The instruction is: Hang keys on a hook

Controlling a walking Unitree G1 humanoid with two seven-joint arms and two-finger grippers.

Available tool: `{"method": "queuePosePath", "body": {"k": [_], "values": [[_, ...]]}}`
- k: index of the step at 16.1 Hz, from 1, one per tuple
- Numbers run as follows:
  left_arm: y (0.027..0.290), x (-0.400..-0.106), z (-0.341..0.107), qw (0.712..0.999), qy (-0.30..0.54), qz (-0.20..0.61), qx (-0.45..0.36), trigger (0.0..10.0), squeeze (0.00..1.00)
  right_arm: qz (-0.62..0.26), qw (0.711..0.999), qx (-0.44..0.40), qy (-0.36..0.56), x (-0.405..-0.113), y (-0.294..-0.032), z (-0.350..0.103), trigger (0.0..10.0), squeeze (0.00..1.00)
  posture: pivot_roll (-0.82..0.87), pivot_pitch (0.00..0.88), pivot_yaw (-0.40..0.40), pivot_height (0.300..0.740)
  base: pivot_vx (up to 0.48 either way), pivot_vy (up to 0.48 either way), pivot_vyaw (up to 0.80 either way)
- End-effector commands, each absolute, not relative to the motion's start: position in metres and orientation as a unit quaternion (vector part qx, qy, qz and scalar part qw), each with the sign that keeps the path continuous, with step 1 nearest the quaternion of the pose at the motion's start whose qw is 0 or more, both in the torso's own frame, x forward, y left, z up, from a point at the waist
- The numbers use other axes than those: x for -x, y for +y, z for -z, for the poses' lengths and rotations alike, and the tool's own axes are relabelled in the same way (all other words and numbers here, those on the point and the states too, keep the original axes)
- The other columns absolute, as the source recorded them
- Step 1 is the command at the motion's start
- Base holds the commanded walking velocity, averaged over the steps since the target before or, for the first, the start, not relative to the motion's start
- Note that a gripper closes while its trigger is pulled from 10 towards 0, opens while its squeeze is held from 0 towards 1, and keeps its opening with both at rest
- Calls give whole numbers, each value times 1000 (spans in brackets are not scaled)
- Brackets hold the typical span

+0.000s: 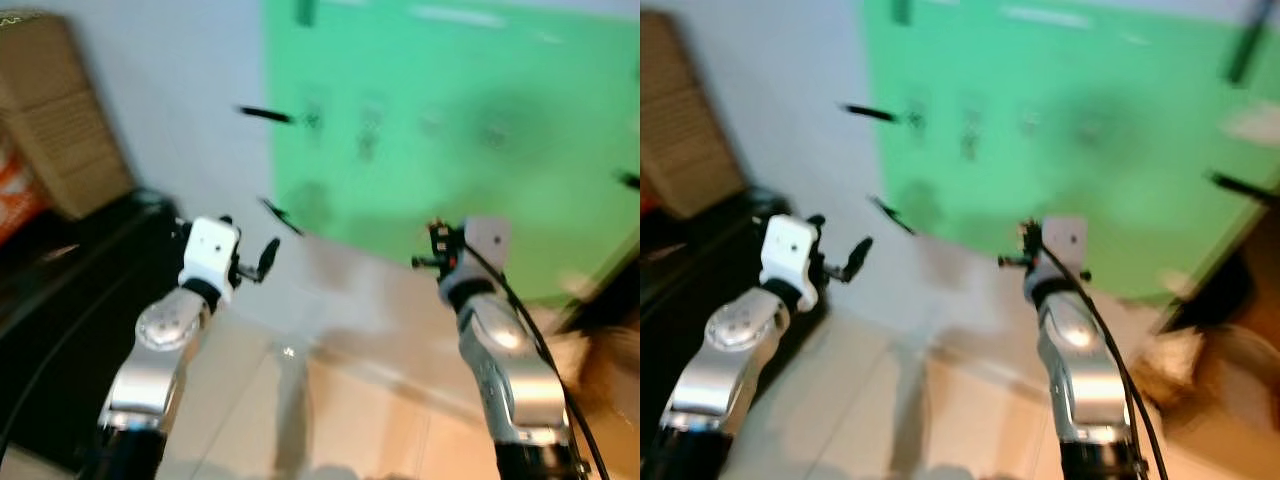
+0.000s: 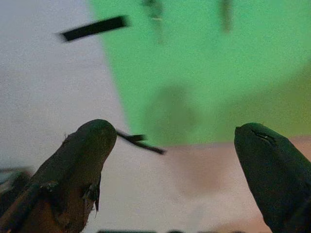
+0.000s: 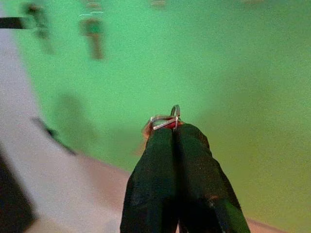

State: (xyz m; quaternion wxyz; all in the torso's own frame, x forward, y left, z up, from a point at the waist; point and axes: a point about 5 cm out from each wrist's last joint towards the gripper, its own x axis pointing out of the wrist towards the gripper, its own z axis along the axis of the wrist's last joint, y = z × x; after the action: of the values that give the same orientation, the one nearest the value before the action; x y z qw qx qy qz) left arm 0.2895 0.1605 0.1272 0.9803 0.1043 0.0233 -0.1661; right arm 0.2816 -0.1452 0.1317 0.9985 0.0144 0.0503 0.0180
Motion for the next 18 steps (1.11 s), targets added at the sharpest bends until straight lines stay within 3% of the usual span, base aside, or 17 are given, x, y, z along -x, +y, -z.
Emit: {"method": "queuePosePath", "body": {"k": [1, 12, 18], "values": [[157, -291, -132, 979, 13, 175, -103, 10000, 0, -14, 999, -17, 48, -282, -148, -132, 10000, 0, -16, 0, -12, 740, 307, 0, 0], [155, -290, -132, 975, 11, 195, -111, 10000, 0, -34, 999, -6, 25, -287, -145, -140, 10000, 0, -4, 0, -24, 740, 312, 0, 73], [150, -287, -132, 964, 6, 232, -128, 10000, 0, -137, 991, -12, 3, -288, -136, -152, 10000, 0, 10, 0, -39, 740, 262, 0, 0]]}}
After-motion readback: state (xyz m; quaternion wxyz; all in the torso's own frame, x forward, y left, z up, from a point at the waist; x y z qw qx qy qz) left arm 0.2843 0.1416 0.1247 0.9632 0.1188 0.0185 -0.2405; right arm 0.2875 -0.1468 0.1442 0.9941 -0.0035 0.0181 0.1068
